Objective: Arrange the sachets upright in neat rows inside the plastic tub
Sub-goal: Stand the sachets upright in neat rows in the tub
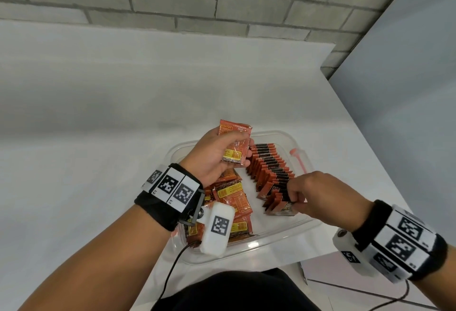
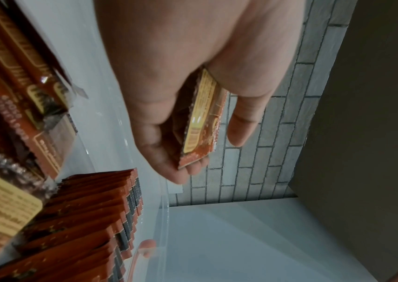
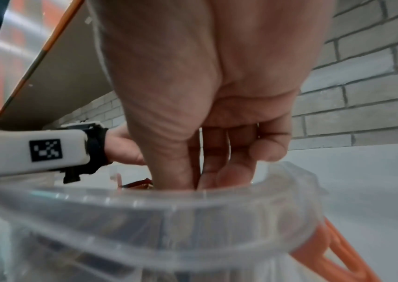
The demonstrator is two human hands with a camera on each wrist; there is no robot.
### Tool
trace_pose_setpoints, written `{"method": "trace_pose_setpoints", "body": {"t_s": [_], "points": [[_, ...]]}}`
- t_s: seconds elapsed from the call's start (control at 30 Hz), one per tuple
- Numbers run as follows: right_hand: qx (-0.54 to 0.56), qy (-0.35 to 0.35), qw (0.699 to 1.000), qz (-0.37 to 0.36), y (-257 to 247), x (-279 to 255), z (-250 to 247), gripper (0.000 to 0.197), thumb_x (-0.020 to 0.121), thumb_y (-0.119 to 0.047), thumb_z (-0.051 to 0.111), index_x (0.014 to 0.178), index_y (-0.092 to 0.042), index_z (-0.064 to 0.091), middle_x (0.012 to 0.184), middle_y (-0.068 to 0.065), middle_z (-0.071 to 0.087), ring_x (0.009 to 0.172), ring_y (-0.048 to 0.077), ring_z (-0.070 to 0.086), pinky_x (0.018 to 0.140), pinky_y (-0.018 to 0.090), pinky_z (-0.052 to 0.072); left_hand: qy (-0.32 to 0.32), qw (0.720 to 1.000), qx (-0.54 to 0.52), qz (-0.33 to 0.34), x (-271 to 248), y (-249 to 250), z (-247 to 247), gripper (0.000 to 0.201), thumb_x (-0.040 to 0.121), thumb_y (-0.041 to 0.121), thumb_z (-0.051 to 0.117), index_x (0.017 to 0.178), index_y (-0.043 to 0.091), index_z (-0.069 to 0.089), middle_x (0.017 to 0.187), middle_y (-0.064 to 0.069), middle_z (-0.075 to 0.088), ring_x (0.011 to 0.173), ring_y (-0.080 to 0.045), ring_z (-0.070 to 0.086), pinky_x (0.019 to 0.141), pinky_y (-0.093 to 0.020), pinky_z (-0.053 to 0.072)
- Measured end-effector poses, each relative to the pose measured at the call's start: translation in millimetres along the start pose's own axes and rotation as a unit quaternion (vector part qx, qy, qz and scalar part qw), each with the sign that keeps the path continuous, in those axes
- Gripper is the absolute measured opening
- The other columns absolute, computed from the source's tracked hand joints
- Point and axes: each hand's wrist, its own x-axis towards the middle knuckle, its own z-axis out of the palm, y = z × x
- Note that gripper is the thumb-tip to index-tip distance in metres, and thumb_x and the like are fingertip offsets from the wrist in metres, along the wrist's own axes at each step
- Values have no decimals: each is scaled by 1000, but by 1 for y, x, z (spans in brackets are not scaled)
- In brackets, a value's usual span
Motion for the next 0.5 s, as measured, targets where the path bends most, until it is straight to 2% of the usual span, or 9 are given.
{"method": "trace_pose_setpoints", "body": {"t_s": [0.1,0.2,0.23,0.3,0.37,0.43,0.5], "points": [[-51,-4,999,-2,-7,1,3,12,87,-22,55,78,-23,48,80,-8,57,72,15,54,54,22,34,2,1000,1,2,-1,1,0,10,91,12,58,100,10,61,85,-7,69,73,-18,65,68,-33,57],[-77,8,997,-8,-8,2,5,18,88,-18,51,74,-22,41,72,-8,46,64,17,46,48,19,21,3,1000,3,4,-1,1,0,14,90,12,59,103,9,61,86,-7,69,72,-18,65,68,-33,57],[-84,23,996,-16,-7,2,6,23,84,-14,55,70,-22,39,67,-8,44,58,16,42,46,18,19,4,1000,4,4,-1,1,-1,14,90,13,59,104,9,61,86,-7,68,72,-18,65,68,-33,57],[-93,32,994,-50,-9,1,7,41,66,-6,69,61,-24,33,55,-10,36,44,13,31,43,13,10,5,1000,4,3,-1,1,-1,13,91,13,58,103,9,61,86,-7,68,72,-17,65,68,-33,57],[-103,44,991,-71,-8,2,10,52,53,-5,76,58,-25,28,51,-11,29,39,11,22,46,11,2,5,1000,4,1,0,1,0,12,91,12,58,102,10,61,86,-7,68,72,-18,65,68,-33,57],[-112,44,990,-71,-6,3,12,55,51,-9,79,58,-26,28,51,-12,28,39,10,21,47,11,0,8,1000,1,-1,0,1,0,11,91,12,59,101,9,61,86,-8,68,72,-18,65,67,-34,57],[-107,31,992,-57,-7,2,10,46,61,-13,76,61,-25,32,56,-11,33,44,12,27,45,13,5,14,1000,-2,-4,0,0,0,14,91,11,58,104,7,60,87,-9,68,70,-18,66,66,-33,57]]}}
